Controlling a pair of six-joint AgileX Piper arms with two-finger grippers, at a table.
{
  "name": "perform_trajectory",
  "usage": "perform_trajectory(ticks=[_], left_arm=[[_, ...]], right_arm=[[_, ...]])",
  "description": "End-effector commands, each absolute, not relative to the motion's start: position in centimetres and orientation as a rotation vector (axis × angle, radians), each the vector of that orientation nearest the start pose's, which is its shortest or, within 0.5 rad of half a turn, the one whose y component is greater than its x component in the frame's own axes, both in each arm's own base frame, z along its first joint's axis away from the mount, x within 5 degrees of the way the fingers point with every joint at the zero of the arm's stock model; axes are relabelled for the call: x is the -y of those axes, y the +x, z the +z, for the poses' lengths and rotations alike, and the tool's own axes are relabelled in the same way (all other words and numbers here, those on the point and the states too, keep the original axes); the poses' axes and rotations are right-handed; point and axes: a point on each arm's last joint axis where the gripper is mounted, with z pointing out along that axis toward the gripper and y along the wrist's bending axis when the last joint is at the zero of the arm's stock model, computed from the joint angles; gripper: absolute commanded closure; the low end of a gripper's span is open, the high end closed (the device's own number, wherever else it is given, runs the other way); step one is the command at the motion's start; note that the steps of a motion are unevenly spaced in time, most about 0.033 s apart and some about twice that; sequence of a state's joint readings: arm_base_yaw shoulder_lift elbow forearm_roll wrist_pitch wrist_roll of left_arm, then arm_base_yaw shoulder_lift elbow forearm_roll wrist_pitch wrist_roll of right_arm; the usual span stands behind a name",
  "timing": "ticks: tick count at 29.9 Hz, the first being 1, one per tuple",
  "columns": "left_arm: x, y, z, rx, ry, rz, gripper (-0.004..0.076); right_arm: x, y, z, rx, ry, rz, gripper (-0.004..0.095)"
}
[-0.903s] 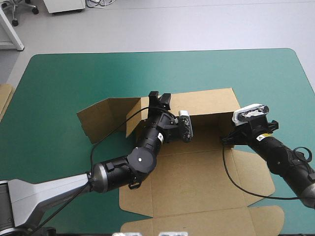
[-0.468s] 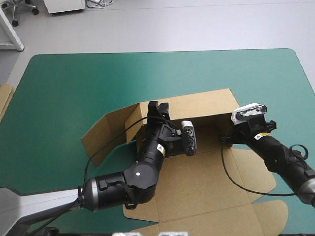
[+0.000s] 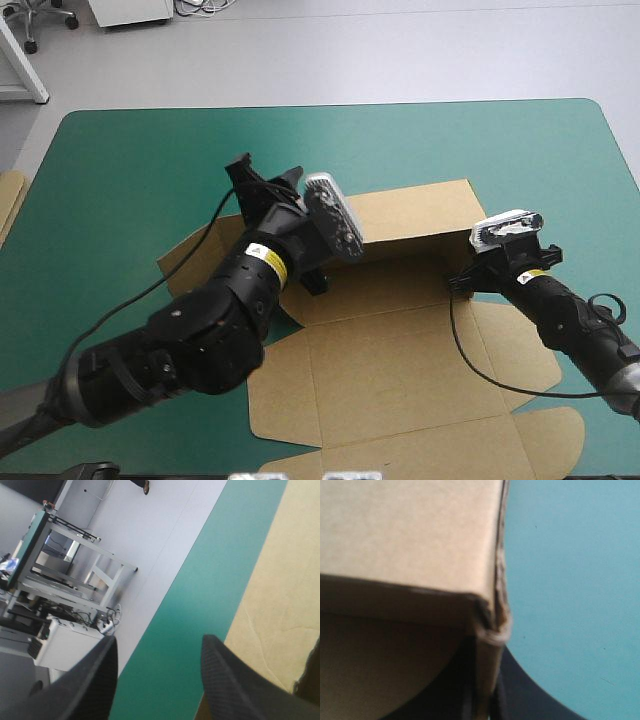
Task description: Fold the box
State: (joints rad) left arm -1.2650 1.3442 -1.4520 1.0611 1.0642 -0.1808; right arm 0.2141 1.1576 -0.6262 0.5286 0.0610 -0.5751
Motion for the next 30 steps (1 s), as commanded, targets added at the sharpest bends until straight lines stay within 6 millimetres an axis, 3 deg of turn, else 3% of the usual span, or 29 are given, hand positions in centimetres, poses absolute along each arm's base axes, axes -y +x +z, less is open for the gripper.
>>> perform_trajectory(ticks=[1, 11, 16, 21, 25, 30], left_arm=[[20.0, 15.8, 48.2, -1.596, 1.015, 0.344, 0.0358], [10.8, 23.5, 48.1, -1.901, 0.649, 0.205, 0.0358], [4.4, 25.5, 47.7, -2.026, 0.359, 0.205, 0.0358], [-1.9, 26.3, 46.1, -2.164, 0.052, 0.123, 0.0358], [-3.6, 26.4, 44.6, -2.205, 0.011, 0.06, 0.0358], [-3.9, 26.8, 43.1, -2.221, -0.002, 0.044, 0.0358]], right_arm=[[-5.2, 23.6, 28.1, -1.972, -0.262, 0.115, 0.0928], [-5.5, 23.8, 29.1, -1.974, -0.268, 0.148, 0.0928], [-5.5, 23.9, 29.3, -1.973, -0.245, 0.164, 0.0928], [-5.5, 23.9, 29.3, -1.977, -0.246, 0.166, 0.0927], [-5.8, 23.9, 29.8, -1.999, -0.247, 0.206, 0.0928], [-6.4, 24.3, 32.7, -1.988, -0.265, 0.271, 0.0926]])
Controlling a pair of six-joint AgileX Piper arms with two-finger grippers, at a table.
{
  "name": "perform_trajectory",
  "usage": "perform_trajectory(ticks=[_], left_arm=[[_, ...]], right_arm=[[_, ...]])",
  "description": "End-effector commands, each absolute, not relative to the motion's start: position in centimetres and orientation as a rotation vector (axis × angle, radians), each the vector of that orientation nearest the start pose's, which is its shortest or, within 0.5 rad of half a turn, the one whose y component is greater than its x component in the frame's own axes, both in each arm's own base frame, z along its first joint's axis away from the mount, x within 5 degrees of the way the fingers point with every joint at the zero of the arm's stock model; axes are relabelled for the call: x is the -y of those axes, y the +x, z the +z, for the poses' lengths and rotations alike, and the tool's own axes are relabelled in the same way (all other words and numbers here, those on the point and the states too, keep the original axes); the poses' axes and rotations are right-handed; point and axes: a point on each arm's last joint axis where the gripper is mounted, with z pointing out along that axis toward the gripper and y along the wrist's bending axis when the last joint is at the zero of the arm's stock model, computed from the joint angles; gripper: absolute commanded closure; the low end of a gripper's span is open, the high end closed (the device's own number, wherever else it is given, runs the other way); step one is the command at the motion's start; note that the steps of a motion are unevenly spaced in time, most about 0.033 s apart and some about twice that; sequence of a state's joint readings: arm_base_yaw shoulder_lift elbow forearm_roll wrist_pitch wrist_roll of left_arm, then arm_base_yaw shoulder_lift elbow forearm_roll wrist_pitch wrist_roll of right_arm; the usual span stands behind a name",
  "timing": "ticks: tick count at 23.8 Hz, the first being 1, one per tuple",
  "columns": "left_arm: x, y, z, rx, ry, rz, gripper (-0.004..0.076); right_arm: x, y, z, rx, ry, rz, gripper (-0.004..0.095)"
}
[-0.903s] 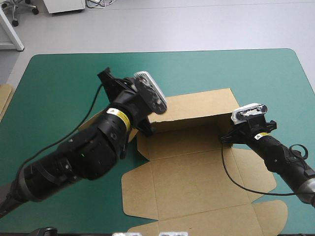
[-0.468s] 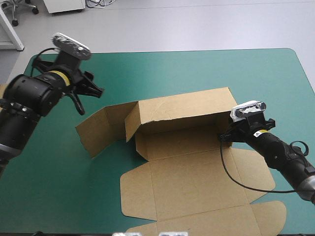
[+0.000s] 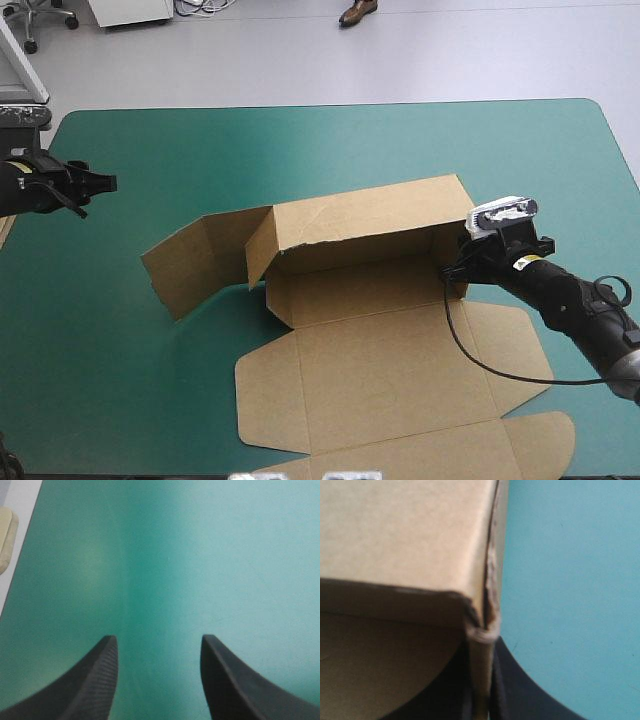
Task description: Fold the box
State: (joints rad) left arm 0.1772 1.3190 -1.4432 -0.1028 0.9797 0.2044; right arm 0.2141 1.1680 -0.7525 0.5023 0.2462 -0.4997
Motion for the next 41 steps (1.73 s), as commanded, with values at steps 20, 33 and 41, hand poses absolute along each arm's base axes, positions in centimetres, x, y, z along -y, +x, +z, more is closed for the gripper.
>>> perform_trajectory(ticks=[20, 33, 41], left_arm=[[-3.9, 27.3, 41.9, -2.196, -0.004, 0.03, 0.0358], [-3.7, 27.1, 41.7, -2.229, 0.009, 0.014, 0.0358], [-3.7, 27.2, 41.7, -2.22, 0.008, 0.008, 0.0358]], right_arm=[[-8.3, 35.4, 36.8, -2.592, -0.235, 0.18, 0.0927], [-9.1, 39.3, 37.5, -2.535, -0.316, 0.156, 0.0373], [-8.2, 36.4, 40.5, -2.532, -0.341, 0.107, 0.0373]])
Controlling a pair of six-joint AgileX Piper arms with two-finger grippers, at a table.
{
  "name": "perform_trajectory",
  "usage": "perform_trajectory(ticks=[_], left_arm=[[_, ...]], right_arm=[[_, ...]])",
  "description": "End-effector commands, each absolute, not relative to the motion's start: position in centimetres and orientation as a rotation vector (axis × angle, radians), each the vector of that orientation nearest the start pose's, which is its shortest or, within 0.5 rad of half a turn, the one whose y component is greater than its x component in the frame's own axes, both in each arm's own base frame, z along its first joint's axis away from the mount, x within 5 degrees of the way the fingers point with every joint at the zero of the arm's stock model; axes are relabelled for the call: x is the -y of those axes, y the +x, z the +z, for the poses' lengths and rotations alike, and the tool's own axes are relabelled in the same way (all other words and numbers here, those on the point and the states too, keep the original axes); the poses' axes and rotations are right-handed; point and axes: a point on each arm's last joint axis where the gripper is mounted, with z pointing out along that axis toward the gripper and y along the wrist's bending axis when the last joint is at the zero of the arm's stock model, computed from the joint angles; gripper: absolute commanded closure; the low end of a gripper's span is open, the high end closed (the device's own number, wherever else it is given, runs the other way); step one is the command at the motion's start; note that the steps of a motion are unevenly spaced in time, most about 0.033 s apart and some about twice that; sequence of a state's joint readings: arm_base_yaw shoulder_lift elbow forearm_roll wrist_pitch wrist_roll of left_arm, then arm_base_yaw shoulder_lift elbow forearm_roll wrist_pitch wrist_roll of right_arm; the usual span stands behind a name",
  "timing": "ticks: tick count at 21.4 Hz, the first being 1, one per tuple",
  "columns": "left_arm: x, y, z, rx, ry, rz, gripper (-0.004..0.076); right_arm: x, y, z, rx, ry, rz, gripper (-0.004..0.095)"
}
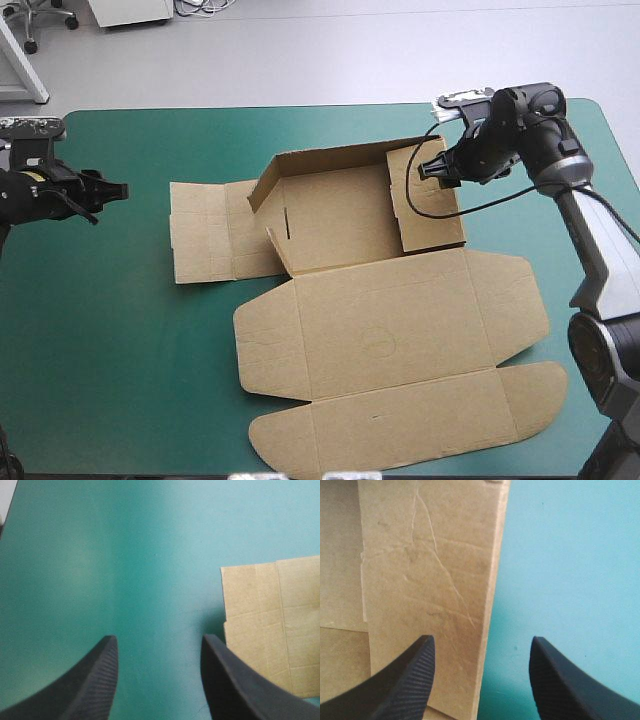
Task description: Fold the box
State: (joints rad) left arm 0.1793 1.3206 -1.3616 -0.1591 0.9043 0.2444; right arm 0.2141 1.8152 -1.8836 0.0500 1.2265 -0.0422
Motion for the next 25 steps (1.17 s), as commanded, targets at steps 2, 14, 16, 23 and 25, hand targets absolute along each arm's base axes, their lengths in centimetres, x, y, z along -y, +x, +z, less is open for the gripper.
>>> perform_trajectory(ticks=[2, 14, 16, 23, 25], left_arm=[[-3.6, 27.2, 41.7, -2.219, 0.005, -0.002, 0.0358], [-3.4, 27.1, 41.6, -2.241, 0.027, -0.023, 0.0358], [-3.4, 27.1, 41.6, -2.241, 0.027, -0.023, 0.0358], [-3.3, 27.0, 41.5, -2.257, 0.032, -0.027, 0.0358], [-3.3, 27.0, 41.5, -2.257, 0.035, -0.025, 0.0358]], right_arm=[[-8.1, 36.3, 40.5, -2.527, -0.344, 0.093, 0.0373], [-10.7, 36.0, 38.0, -2.322, -0.383, 0.06, 0.0402], [-10.7, 36.6, 36.9, -2.347, -0.398, 0.026, 0.0402], [-11.3, 39.7, 32.6, -2.386, -0.425, -0.038, 0.0402], [-11.5, 40.3, 31.7, -2.397, -0.43, -0.039, 0.0402]])
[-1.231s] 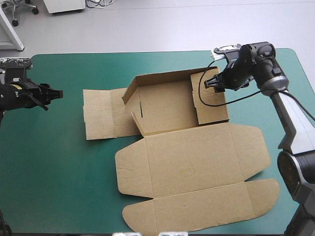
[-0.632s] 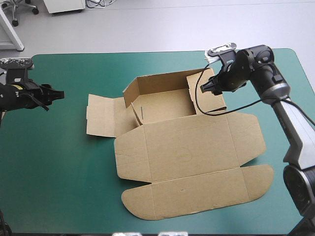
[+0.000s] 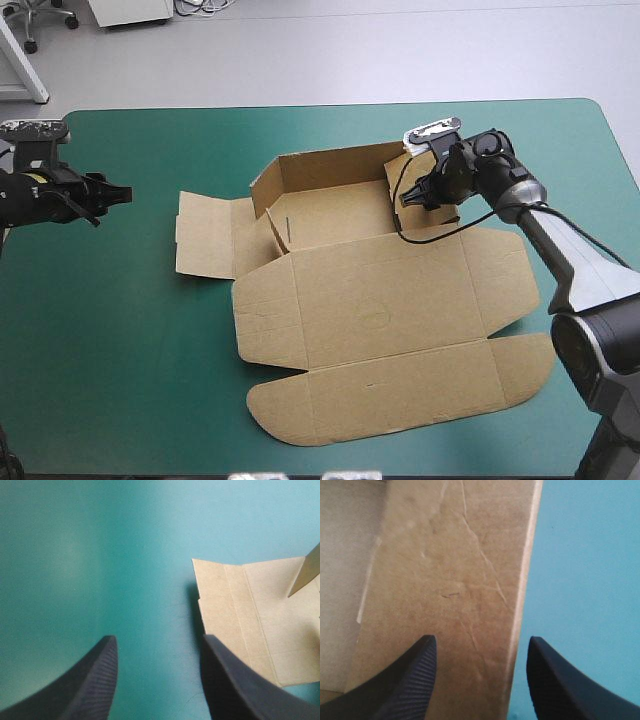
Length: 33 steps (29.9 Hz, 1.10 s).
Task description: Fold the box
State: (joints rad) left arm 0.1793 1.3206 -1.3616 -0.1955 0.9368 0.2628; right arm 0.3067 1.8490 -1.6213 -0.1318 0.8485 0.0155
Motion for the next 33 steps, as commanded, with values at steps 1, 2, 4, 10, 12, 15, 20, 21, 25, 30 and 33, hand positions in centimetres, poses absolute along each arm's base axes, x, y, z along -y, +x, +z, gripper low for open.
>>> perform_trajectory(ticks=[1, 2, 4, 10, 12, 15, 20, 21, 25, 30, 33], left_arm=[[-3.3, 27.0, 41.5, -2.257, 0.037, -0.024, 0.0358], [-3.3, 27.0, 41.5, -2.258, 0.038, -0.024, 0.0358], [-3.3, 27.0, 41.5, -2.258, 0.038, -0.024, 0.0358], [-3.3, 27.0, 41.5, -2.258, 0.038, -0.024, 0.0358], [-3.3, 27.0, 41.5, -2.258, 0.038, -0.024, 0.0358], [-3.3, 27.0, 41.5, -2.258, 0.038, -0.024, 0.0358], [-3.3, 27.0, 41.5, -2.256, 0.037, -0.024, 0.0358], [-3.3, 27.0, 41.5, -2.256, 0.037, -0.024, 0.0358], [-3.3, 27.0, 41.5, -2.252, 0.037, -0.023, 0.0358], [-3.3, 27.0, 41.5, -2.247, 0.036, -0.021, 0.0359], [-3.4, 27.1, 41.6, -2.236, 0.033, -0.022, 0.038]], right_arm=[[-11.6, 40.5, 31.3, -2.401, -0.432, -0.039, 0.0402], [-11.7, 40.7, 30.8, -2.409, -0.435, -0.04, 0.0402], [-11.8, 41.1, 30.1, -2.422, -0.439, -0.042, 0.0402], [-11.5, 41.7, 28.4, -2.479, -0.402, -0.003, 0.0408], [-11.4, 41.8, 28.0, -2.503, -0.397, 0.005, 0.0471], [-11.1, 41.8, 27.8, -2.515, -0.385, 0.012, 0.0711], [-10.6, 41.9, 29.3, -2.499, -0.385, 0.004, 0.0927], [-10.4, 41.9, 30.0, -2.496, -0.377, 0.002, 0.0928], [-9.9, 41.8, 33.4, -2.48, -0.357, 0.025, 0.0928], [-9.3, 41.3, 37.8, -2.457, -0.358, 0.057, 0.0928], [-9.2, 40.6, 39.4, -2.468, -0.377, 0.06, 0.0928]])
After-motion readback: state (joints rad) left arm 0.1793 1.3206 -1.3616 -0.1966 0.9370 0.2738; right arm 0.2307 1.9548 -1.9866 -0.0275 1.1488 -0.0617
